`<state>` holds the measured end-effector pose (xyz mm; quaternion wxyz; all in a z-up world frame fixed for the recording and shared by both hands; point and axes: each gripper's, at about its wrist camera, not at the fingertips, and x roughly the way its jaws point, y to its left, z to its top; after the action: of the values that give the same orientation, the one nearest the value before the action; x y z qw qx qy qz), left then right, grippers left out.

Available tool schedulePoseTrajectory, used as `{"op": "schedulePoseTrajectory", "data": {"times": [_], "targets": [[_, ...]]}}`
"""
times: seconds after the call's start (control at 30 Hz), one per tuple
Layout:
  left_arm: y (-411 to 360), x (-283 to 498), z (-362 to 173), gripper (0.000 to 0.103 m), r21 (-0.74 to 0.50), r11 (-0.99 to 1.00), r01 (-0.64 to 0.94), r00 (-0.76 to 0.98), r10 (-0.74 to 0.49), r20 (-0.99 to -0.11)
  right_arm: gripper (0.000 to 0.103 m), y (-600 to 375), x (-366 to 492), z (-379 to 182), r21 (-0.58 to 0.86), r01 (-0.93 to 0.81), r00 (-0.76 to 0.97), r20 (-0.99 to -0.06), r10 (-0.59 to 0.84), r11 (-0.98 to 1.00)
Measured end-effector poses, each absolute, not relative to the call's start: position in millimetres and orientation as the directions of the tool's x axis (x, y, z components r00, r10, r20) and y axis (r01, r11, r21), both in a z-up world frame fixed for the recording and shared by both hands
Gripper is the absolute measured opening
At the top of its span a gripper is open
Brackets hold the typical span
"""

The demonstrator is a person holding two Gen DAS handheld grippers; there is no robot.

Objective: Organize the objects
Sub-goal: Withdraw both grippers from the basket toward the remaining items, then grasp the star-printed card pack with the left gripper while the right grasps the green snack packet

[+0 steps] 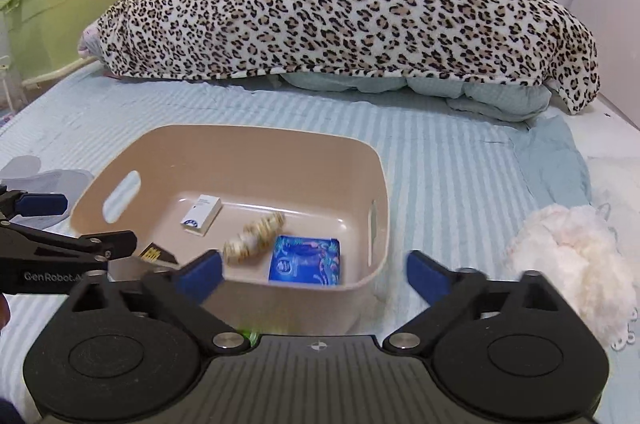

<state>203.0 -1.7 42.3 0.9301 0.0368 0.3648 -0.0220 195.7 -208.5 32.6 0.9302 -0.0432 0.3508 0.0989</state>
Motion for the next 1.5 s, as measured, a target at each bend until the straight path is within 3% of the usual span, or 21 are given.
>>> {"op": "schedulePoseTrajectory", "data": {"times": [0.27,0.63,1.07,1.37,1.5], "targets": [[3,170,34,0.097,0.046,0.996,0.075,0.692,-0.019,-0.722,0.103,-217,169,17,0.005,-0.217,0.667,-0.729,0.152,0.976],[-3,157,-24,0.097,0.025,0.995,0.100,0.589,-0.039,-0.807,0.103,-221,154,-36,0.018,-0.191,0.593,-0.795,0.129,0.982],[-1,175,-65,0.097,-0.013,0.998,0.058,0.531,-0.042,-0.846,0.103,-209,169,-75,-0.011,-0.212,0.565,-0.817,0.114,0.977],[5,179,-69,0.097,-0.030,0.999,0.028,0.560,-0.040,-0.828,0.103,-191,185,-90,-0.018,-0.230,0.579,-0.806,0.122,0.973],[5,180,-69,0.089,-0.010,1.000,0.020,0.558,-0.019,-0.830,0.103,-182,192,-94,-0.023,-0.243,0.586,-0.800,0.128,0.970]]}}
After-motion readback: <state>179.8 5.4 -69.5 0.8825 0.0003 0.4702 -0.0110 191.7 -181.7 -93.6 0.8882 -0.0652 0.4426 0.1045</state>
